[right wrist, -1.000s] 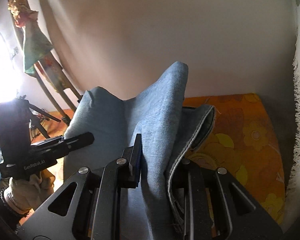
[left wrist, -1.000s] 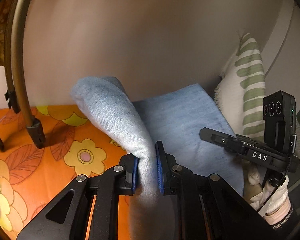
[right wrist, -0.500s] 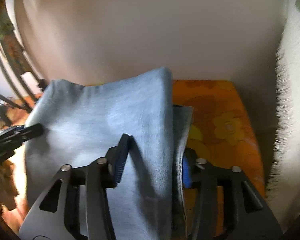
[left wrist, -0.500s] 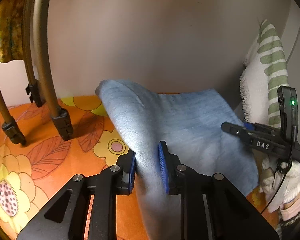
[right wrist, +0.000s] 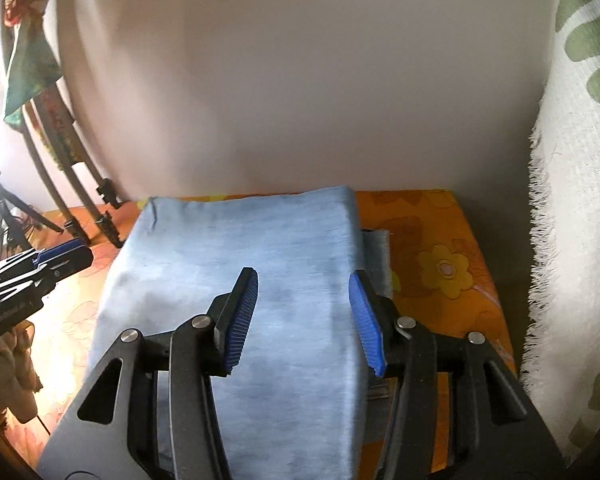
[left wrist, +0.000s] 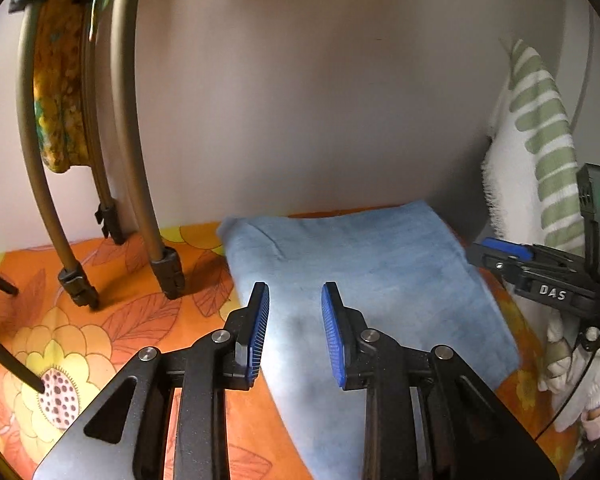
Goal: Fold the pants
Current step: 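Open the left gripper and release the folded jeans onto the bed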
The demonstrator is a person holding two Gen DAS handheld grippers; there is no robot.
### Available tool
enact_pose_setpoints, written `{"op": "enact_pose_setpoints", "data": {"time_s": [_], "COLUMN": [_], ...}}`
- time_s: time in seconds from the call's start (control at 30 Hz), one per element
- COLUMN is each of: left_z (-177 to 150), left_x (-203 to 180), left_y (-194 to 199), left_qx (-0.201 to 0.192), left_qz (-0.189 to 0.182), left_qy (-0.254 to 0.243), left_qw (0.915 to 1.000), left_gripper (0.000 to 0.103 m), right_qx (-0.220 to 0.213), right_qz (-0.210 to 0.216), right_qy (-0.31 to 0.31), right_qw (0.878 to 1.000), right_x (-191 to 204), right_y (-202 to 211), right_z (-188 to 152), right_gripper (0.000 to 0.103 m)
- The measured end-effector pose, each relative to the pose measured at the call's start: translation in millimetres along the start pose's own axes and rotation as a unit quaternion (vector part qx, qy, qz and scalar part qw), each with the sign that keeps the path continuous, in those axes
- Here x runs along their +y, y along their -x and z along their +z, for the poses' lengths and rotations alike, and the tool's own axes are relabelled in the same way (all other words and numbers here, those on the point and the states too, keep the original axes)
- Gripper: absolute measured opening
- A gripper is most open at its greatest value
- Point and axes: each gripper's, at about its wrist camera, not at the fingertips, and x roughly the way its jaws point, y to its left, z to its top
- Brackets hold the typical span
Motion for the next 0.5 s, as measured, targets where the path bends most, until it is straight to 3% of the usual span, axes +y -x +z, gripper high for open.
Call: {"op": "enact_pose_setpoints", "data": {"time_s": [0.2, 0.43, 0.5], "left_z": [-8.9, -18.0, -21.8], "left_x": [-10.6, -25.3, -29.8], "left_y": [15.8, 62.5, 77.1], "left_qx": [0.012, 0.003, 0.004], "left_qz": [-0.020, -0.034, -0.039], "left_qy": [0.005, 0.001, 0.001], "left_qw": [0.9997, 0.9994, 0.9992], "left_gripper": [0.025, 0.025, 0.025], "right_qx": [0.003, -0.010, -0.014], "right_qz": [0.015, 0.011, 0.013], "right_qy": [-0.003, -0.019, -0.025], "right_qw": [1.000, 1.000, 0.999], "right_x": [14.5, 18.9, 20.3], "right_y": [21.4, 69.4, 86.2], "right_z": [-12.4, -22.4, -26.0], "right_gripper": [0.049, 0.049, 0.056]}}
